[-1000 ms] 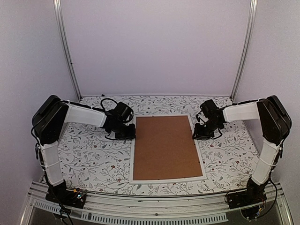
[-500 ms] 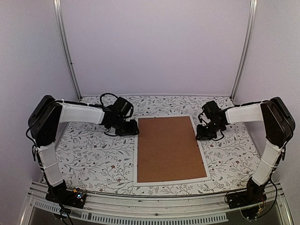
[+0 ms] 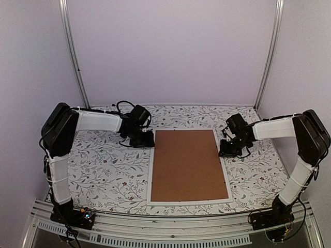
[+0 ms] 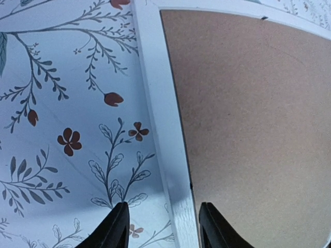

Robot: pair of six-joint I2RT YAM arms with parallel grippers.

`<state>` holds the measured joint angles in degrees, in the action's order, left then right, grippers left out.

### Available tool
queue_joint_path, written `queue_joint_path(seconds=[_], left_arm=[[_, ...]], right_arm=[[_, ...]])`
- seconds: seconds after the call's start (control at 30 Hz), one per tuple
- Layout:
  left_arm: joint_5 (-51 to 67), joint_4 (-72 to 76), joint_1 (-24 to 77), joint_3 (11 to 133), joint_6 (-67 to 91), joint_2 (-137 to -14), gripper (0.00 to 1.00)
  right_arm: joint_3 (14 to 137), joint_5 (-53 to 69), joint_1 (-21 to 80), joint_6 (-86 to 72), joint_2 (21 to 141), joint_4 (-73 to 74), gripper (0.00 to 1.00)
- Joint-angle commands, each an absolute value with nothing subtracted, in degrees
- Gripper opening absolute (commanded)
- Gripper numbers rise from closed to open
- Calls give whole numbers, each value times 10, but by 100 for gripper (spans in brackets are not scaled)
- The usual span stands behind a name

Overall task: Put the photo into the frame
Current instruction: Place the photo frame at the center of the board, then press the fastener onto the backboard.

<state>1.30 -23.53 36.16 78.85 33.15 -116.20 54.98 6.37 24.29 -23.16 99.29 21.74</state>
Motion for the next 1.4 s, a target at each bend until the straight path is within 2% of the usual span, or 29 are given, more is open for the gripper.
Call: queue_joint_path(seconds=[0.0, 0.83, 1.37], left_arm=[[6, -264, 355, 809, 317, -1172, 48], [-16, -294, 352, 848, 300, -1229, 51], [-39, -312, 398, 875, 310, -1267, 51]], right_arm=[[520, 81, 239, -258, 981, 228, 8], [516, 84, 239, -255, 983, 222, 8], [512, 94, 239, -258, 985, 215, 8]])
